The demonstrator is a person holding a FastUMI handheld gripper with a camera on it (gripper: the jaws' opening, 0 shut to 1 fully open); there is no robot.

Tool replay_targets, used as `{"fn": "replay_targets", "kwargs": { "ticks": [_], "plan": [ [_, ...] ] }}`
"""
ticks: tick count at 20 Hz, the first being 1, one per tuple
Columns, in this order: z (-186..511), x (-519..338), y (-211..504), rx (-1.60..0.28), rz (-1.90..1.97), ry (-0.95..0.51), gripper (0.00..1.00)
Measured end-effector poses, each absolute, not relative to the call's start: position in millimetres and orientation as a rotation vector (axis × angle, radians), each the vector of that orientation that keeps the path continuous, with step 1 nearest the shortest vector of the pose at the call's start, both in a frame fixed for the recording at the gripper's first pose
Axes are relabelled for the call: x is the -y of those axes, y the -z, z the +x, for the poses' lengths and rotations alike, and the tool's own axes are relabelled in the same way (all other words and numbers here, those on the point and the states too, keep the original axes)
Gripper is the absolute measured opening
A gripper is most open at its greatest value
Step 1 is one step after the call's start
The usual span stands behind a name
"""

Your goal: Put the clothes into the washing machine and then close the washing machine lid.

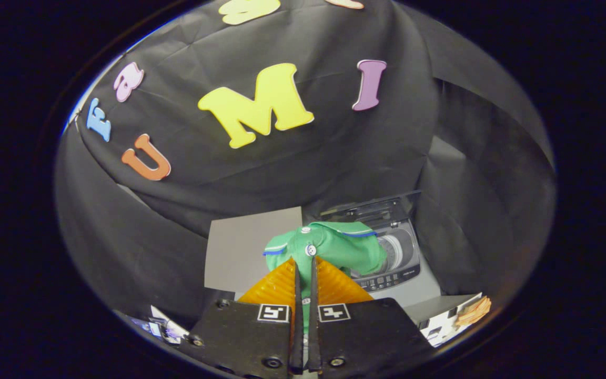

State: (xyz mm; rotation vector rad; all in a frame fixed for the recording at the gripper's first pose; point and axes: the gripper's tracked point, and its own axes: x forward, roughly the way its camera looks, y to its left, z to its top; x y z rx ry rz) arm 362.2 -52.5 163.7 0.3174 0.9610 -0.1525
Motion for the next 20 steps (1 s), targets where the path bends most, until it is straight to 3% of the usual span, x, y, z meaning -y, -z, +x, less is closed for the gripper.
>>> {"fn": "replay_targets", "kwargs": {
  "ticks": [6,20],
  "plan": [
    [347.0,101.7,-153.2,-0.950,0.324,0.170,0.07],
    [370.7,185.7,-74.6,-0.969,0.314,0.019,0.07]
  ]
}}
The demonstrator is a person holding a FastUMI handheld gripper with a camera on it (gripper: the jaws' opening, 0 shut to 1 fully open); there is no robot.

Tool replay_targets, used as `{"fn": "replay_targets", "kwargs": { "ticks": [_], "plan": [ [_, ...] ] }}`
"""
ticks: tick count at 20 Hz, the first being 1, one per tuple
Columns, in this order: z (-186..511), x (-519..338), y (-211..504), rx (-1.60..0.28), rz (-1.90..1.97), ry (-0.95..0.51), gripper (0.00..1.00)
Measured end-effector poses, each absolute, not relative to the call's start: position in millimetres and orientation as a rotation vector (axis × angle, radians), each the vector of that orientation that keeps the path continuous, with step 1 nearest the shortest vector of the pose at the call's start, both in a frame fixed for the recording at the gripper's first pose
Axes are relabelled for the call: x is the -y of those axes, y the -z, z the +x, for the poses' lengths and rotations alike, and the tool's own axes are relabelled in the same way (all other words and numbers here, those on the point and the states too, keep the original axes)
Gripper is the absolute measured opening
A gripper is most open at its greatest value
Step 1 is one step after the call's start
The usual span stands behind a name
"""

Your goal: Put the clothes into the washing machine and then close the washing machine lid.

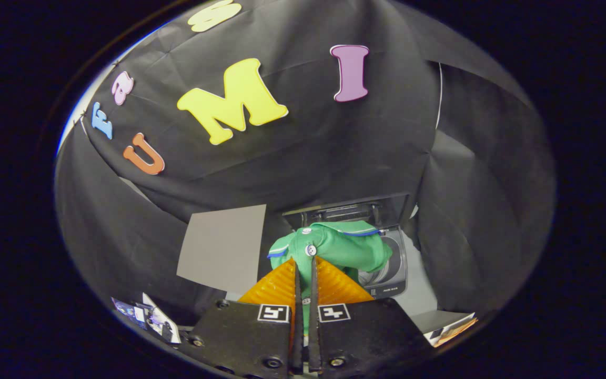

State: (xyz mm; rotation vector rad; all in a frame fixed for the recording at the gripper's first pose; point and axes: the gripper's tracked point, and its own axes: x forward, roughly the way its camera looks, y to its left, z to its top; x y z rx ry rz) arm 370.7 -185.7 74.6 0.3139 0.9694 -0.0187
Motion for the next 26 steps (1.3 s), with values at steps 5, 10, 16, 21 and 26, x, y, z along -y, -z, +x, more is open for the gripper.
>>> {"fn": "replay_targets", "kwargs": {
  "ticks": [5,10,16,21,26],
  "plan": [
    [382.6,204.0,-30.4,-1.028,0.345,0.018,0.07],
    [394.4,217.4,26.4,-1.073,0.329,0.043,0.07],
    [413.8,225.3,94.0,-1.133,0.315,0.067,0.07],
    [421.5,229.0,154.6,-1.201,0.303,0.089,0.07],
    [431.2,234.5,197.7,-1.208,0.270,0.097,0.07]
  ]
}}
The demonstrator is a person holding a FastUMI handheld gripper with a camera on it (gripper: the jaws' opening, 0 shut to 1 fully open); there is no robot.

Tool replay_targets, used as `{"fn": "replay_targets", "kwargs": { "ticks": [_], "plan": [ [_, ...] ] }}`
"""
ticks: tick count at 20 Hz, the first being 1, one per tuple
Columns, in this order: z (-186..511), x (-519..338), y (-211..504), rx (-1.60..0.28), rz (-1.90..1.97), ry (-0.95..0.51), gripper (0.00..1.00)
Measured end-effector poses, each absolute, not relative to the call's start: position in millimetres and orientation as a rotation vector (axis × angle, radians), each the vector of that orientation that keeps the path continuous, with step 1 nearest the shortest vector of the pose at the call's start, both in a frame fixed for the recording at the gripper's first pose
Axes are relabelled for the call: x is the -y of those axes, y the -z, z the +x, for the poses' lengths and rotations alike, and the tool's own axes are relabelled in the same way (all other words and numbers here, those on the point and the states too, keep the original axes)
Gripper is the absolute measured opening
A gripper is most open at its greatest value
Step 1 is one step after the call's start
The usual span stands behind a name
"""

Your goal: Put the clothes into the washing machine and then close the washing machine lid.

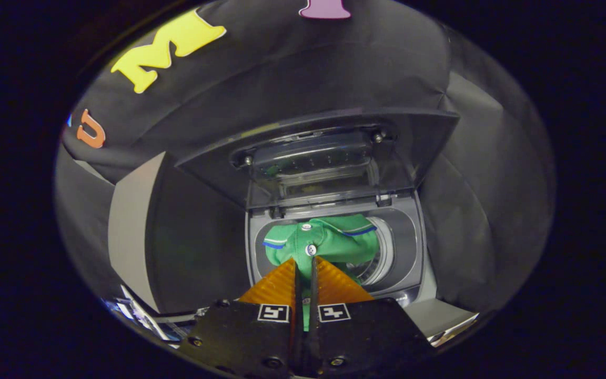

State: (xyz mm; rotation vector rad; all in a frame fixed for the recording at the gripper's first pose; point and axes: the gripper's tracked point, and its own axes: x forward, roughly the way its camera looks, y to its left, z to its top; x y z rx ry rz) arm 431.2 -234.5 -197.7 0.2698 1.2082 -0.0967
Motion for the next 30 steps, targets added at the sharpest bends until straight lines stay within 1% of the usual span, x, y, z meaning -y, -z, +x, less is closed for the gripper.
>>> {"fn": "replay_targets", "kwargs": {
  "ticks": [13,18,26,28,29,30],
  "plan": [
    [435.0,248.3,310.4,-1.221,0.241,0.120,0.07],
    [430.7,254.1,341.5,-1.210,0.203,0.128,0.07],
    [425.3,265.9,374.3,-1.132,0.213,0.224,0.08],
    [427.0,269.6,377.4,-1.116,0.237,0.245,0.10],
    [429.4,273.5,374.1,-1.096,0.229,0.261,0.14],
    [430.2,279.1,368.9,-1.079,0.202,0.274,0.14]
  ]
}}
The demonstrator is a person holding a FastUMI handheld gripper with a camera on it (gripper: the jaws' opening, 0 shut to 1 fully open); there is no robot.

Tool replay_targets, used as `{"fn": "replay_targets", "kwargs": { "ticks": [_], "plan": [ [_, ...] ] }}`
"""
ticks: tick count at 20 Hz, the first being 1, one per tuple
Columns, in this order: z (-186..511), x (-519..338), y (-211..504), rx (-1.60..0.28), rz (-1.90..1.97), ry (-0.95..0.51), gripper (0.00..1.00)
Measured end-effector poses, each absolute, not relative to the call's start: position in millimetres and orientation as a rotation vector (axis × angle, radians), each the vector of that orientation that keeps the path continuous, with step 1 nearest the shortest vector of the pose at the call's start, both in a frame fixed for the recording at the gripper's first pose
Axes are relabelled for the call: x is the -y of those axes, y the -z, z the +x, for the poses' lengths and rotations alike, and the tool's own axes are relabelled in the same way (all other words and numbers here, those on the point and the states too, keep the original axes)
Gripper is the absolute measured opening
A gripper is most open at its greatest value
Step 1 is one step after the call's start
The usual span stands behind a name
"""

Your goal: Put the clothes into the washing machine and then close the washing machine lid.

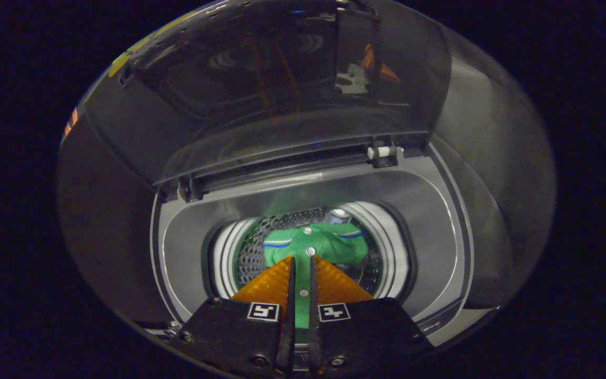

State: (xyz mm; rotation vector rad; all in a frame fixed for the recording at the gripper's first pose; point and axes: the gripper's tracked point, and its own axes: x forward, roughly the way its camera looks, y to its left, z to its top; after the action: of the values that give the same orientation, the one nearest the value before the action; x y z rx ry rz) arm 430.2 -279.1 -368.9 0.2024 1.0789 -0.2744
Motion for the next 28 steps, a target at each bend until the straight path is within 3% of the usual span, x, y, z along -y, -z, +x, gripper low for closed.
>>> {"fn": "replay_targets", "kwargs": {
  "ticks": [2,5,10,18,23,28],
  "plan": [
    [430.5,280.0,354.0,-1.035,0.163,0.270,0.17],
    [430.4,275.1,318.0,-0.964,0.146,0.248,0.43],
    [441.6,273.6,245.5,-0.845,0.134,0.241,0.64],
    [493.5,251.6,111.5,-0.542,-0.039,0.180,0.67],
    [540.3,240.9,50.0,-0.420,-0.056,0.157,1.00],
    [591.2,251.8,25.7,-0.327,-0.126,0.175,1.00]
  ]
}}
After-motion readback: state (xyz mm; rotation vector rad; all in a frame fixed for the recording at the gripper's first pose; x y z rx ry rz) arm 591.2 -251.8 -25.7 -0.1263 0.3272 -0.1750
